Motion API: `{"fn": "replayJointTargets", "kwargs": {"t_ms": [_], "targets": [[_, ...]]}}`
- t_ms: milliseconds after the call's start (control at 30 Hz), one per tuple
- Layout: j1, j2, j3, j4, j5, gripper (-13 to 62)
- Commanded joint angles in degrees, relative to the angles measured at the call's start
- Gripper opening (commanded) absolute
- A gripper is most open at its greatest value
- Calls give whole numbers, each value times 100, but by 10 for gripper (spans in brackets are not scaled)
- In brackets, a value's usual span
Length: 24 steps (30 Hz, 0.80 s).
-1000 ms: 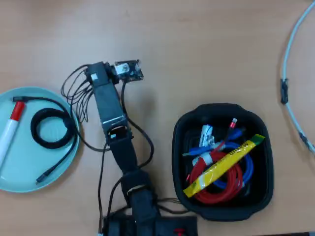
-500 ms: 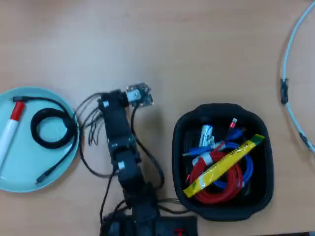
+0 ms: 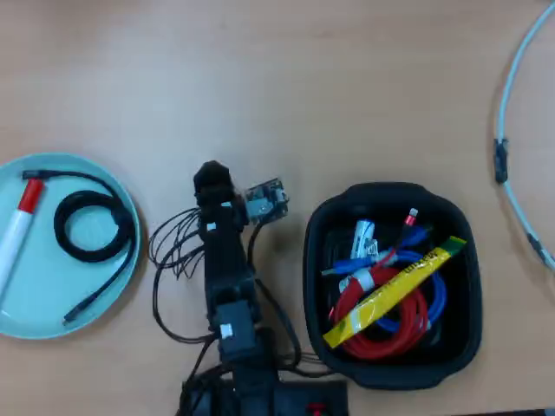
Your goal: Pick up the red pen and put it in the green bowl
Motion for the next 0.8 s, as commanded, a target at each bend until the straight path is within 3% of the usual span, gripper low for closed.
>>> {"fn": "replayJointTargets", "kwargs": {"t_ms": [0,333,767], "targets": [[149,79,132,132,79,229],[404,114,1072,-1178,88,229],[378,88,1090,-1274,149,229]]}}
